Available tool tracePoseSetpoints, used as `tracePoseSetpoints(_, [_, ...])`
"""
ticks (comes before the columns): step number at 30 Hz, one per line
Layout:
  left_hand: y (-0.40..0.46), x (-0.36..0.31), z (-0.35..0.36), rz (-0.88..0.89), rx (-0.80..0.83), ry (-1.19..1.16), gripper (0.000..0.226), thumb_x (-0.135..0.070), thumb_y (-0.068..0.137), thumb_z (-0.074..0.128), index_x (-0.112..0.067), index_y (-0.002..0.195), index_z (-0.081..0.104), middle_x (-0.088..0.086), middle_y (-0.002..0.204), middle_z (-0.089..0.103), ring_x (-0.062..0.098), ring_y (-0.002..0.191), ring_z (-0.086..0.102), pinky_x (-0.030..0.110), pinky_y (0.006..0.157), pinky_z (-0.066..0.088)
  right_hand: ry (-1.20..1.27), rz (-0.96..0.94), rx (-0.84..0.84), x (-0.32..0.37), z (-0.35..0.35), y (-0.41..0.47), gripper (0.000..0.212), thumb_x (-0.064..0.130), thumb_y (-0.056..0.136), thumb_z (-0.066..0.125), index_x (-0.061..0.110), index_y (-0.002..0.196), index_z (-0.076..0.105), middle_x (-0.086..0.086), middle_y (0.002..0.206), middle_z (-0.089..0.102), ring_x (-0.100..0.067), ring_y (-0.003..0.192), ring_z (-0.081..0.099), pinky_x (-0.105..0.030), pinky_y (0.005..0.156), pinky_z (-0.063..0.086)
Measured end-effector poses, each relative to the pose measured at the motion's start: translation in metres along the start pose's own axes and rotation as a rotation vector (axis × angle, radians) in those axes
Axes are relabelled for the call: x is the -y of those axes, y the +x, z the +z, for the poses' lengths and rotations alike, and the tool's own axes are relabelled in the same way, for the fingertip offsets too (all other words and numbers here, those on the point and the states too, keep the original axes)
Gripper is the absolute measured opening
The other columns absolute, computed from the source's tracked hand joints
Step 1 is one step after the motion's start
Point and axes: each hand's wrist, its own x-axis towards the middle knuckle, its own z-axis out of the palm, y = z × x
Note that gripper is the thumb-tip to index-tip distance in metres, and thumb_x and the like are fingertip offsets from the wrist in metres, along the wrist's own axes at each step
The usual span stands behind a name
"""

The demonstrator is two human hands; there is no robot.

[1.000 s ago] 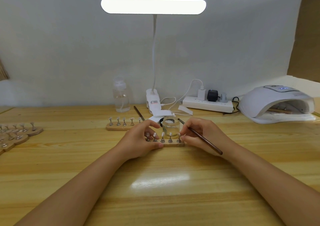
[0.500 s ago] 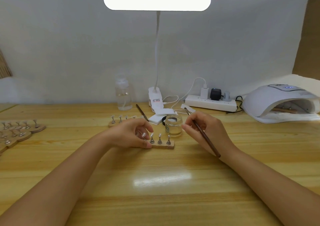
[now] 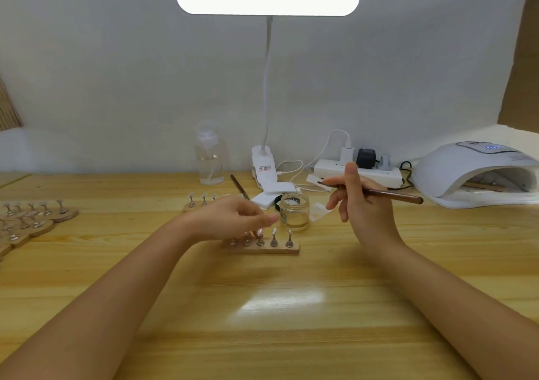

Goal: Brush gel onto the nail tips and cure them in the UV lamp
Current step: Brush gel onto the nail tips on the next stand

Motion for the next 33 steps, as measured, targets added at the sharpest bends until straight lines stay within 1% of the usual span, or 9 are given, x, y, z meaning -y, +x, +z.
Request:
tracePoseSetpoints(3, [0.013,0.001,0.004,-0.013,-0.084,0.025,0.018,-0.043,0.087,0.055,-0.031,0.085,0.068,-0.013,0.078,0.068,-0.005,0.061,0.059,0.010,0.054,0.045,0.002,-0.007,0.006,-0.002,0.000,0.002,0.043,0.055,0.081,0.034,0.025,0.078,0.066,0.003,0.057,0.062,-0.002,0.040,0.045,-0.011,0.045,0.041])
tracePoseSetpoints(6, [0.026,-0.001,0.006,-0.030,-0.018,0.112,0.010,-0.024,0.086,0.061,-0.030,0.081,0.068,-0.010,0.071,0.065,-0.002,0.052,0.055,0.012,0.049,0.044,0.014,-0.019,0.007,-0.002,0.003,0.007,0.040,0.053,0.081,0.036,0.024,0.079,0.061,0.002,0.056,0.064,-0.003,0.039,0.044,-0.013,0.043,0.040])
tracePoseSetpoints(10, [0.036,-0.008,-0.002,-0.021,0.055,0.161,0.014,-0.025,0.082,0.067,-0.035,0.072,0.068,-0.021,0.067,0.063,-0.006,0.065,0.056,0.008,0.057,0.038,0.001,-0.026,0.023,-0.008,0.008,0.013,0.028,0.046,0.087,0.042,0.021,0.078,0.050,0.003,0.055,0.065,-0.002,0.035,0.042,-0.013,0.040,0.039])
tracePoseSetpoints(16, [0.048,-0.012,0.009,-0.074,0.094,0.087,0.010,-0.028,0.075,0.074,-0.029,0.066,0.070,-0.015,0.049,0.059,-0.006,0.040,0.048,0.006,0.041,0.036,-0.014,-0.014,0.047,-0.013,0.015,0.016,0.033,0.049,0.083,0.043,0.017,0.082,0.052,0.003,0.056,0.066,-0.002,0.035,0.043,-0.013,0.040,0.038])
tracePoseSetpoints(19, [0.051,-0.012,0.012,-0.089,0.070,0.093,0.013,-0.029,0.074,0.075,-0.027,0.062,0.071,-0.005,0.060,0.065,0.002,0.049,0.052,0.010,0.046,0.042,0.005,-0.017,0.044,-0.014,0.016,0.017,0.029,0.044,0.088,0.044,0.017,0.081,0.051,0.005,0.055,0.066,0.000,0.034,0.043,-0.012,0.039,0.038])
tracePoseSetpoints(23, [0.048,-0.009,0.011,-0.094,0.085,0.101,0.013,-0.032,0.074,0.074,-0.028,0.062,0.071,0.001,0.070,0.068,0.009,0.061,0.055,0.019,0.058,0.047,0.017,-0.041,0.050,-0.014,0.017,0.014,0.033,0.052,0.081,0.041,0.021,0.078,0.052,0.004,0.058,0.067,-0.001,0.036,0.045,-0.012,0.040,0.039])
tracePoseSetpoints(26, [0.042,-0.010,0.002,-0.089,-0.001,-0.003,0.011,-0.027,0.076,0.072,-0.026,0.065,0.072,-0.013,0.059,0.065,0.006,0.062,0.054,0.015,0.057,0.042,-0.029,-0.089,0.084,-0.010,0.014,0.012,0.035,0.058,0.079,0.035,0.029,0.081,0.055,0.004,0.063,0.069,-0.010,0.039,0.055,-0.015,0.046,0.044])
tracePoseSetpoints(29, [0.031,-0.017,-0.009,-0.074,-0.146,-0.237,0.007,-0.027,0.076,0.072,-0.024,0.070,0.073,-0.017,0.050,0.059,0.008,0.060,0.045,0.018,0.056,0.037,-0.080,-0.176,0.166,-0.004,0.012,0.007,0.033,0.057,0.081,0.034,0.034,0.084,0.057,0.005,0.069,0.070,-0.011,0.048,0.063,-0.014,0.048,0.046])
tracePoseSetpoints(33, [0.011,-0.029,-0.001,-0.029,-0.108,-0.486,0.007,-0.023,0.077,0.070,-0.019,0.075,0.075,-0.014,0.050,0.052,0.003,0.046,0.039,0.016,0.049,0.035,-0.222,-0.411,0.222,0.001,0.014,-0.004,0.019,0.044,0.082,0.051,0.028,0.091,0.057,0.005,0.087,0.068,-0.003,0.076,0.063,-0.017,0.066,0.050])
